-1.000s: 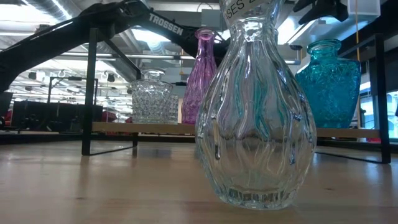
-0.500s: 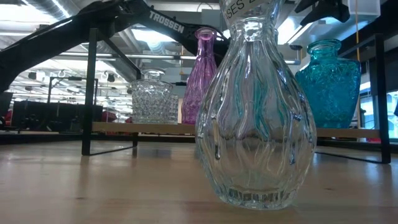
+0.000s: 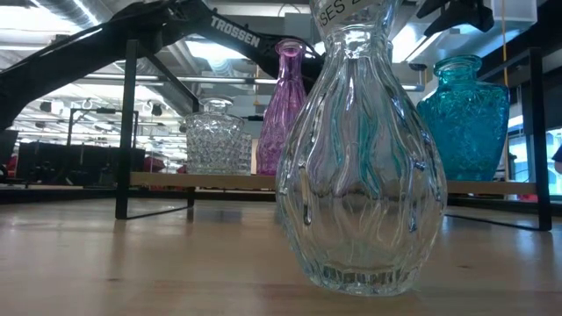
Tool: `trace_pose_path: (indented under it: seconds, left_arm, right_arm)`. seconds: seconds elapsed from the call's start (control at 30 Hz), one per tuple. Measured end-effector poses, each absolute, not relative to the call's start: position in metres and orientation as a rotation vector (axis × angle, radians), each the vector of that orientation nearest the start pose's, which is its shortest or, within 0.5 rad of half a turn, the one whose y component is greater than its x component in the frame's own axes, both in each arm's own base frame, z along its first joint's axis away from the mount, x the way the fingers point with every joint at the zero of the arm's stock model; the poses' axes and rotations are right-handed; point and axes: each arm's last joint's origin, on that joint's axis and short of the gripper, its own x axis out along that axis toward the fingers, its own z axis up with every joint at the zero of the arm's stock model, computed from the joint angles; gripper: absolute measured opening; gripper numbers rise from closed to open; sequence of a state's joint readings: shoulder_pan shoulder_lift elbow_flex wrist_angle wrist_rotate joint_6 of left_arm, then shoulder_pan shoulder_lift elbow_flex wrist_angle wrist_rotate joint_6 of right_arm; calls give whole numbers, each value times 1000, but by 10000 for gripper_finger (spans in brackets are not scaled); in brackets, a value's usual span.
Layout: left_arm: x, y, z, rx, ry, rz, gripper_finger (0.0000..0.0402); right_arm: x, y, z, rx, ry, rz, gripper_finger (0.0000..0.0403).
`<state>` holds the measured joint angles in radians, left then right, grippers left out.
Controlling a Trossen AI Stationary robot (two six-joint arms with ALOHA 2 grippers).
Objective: Sort vases onto shelf
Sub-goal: Put the blue vase aligned with the other blue vase on the shelf
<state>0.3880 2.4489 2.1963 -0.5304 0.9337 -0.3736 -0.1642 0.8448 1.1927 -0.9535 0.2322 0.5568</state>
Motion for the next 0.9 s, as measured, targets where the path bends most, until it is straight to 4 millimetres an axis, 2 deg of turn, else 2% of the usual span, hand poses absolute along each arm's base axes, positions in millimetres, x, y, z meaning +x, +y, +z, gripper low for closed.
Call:
trace_pose_path:
  seconds: [0.13,0.43,0.6,0.7,0.8,0.9]
  left_arm:
    - [505,181,209,-836,725,-401,34]
    - [505,182,210,-827,724,-365,90]
    - [500,197,214,-837,689,-322,103]
    - [492,216,228,-829,633,-284,101]
    - [482,233,251,-818,589,-255,97]
    - [470,244,283,-801,558,-241,95]
  right_arm:
    - [131,-28,386,512,486,-542,177]
    - [131,-28,386,527,486,-535,177]
    - [131,-28,386,533,485,-532,177]
    - [132,-27,387,542,482,-506,177]
    - [132,-25,387,565,504,-440,177]
    - [140,-24,381,586,540,-364,177]
